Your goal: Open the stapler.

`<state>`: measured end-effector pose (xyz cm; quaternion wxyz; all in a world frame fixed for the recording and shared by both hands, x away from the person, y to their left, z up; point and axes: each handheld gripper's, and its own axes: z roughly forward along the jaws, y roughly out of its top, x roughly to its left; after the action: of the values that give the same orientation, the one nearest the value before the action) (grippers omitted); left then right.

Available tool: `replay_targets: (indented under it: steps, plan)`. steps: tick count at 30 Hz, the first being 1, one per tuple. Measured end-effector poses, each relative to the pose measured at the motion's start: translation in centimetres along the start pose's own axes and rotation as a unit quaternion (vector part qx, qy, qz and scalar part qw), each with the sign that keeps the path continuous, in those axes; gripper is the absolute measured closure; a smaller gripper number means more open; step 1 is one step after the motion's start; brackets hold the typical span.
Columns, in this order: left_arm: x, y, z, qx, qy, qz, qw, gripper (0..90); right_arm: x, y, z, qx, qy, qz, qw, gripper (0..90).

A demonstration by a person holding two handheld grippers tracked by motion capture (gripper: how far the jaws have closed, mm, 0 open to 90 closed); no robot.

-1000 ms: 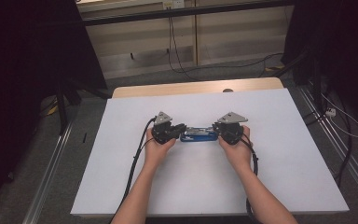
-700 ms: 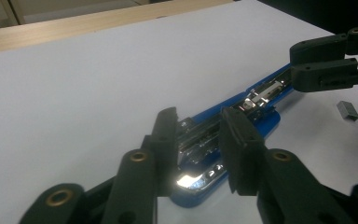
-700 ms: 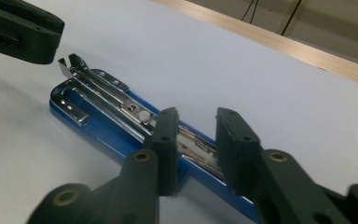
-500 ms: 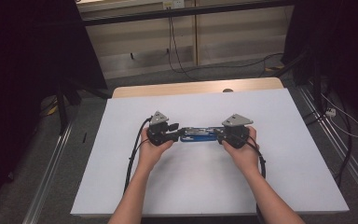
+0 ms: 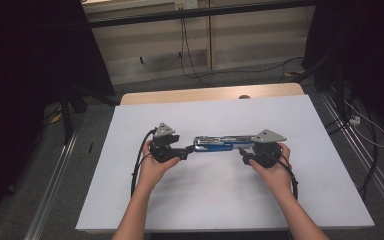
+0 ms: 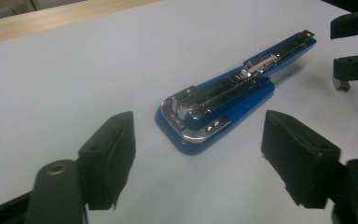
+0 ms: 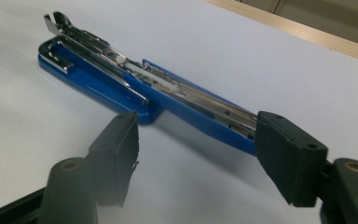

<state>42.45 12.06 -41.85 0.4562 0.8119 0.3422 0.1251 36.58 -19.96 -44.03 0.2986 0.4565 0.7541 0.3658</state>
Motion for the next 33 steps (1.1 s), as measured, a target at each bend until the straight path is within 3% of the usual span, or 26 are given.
replay_targets:
  steps: [8, 14, 21, 29, 30, 33]
  plan:
    - [0.2, -0.3, -0.7, -0.002, 0.004, -0.006, 1.0, 17.2, 0.1, -0.8, -0.6, -0.012, -0.008, 0.008, 0.9999, 19.9]
    - [0.2, -0.4, -0.8, -0.001, -0.001, -0.008, 1.0, 15.4, -0.2, -1.0, -0.5, -0.005, -0.012, 0.012, 0.9998, 19.0]
    - [0.3, -0.4, -1.3, -0.004, 0.003, -0.014, 0.9999, 13.8, -0.3, -1.5, -0.5, 0.009, -0.01, 0.013, 0.9998, 20.8]
    - [0.2, -0.3, -1.9, -0.002, 0.01, -0.019, 0.9998, 13.6, -1.4, -2.0, -1.4, 0.002, -0.023, 0.043, 0.9988, 23.4]
    - [0.3, -0.3, -1.9, -0.003, 0.009, -0.018, 0.9998, 13.5, -1.6, -2.2, -1.3, 0.008, -0.027, 0.054, 0.9981, 25.1]
    - [0.3, -0.3, -1.9, -0.004, 0.008, -0.019, 0.9998, 13.5, -1.7, -2.4, -1.1, 0.015, -0.034, 0.055, 0.9978, 26.1]
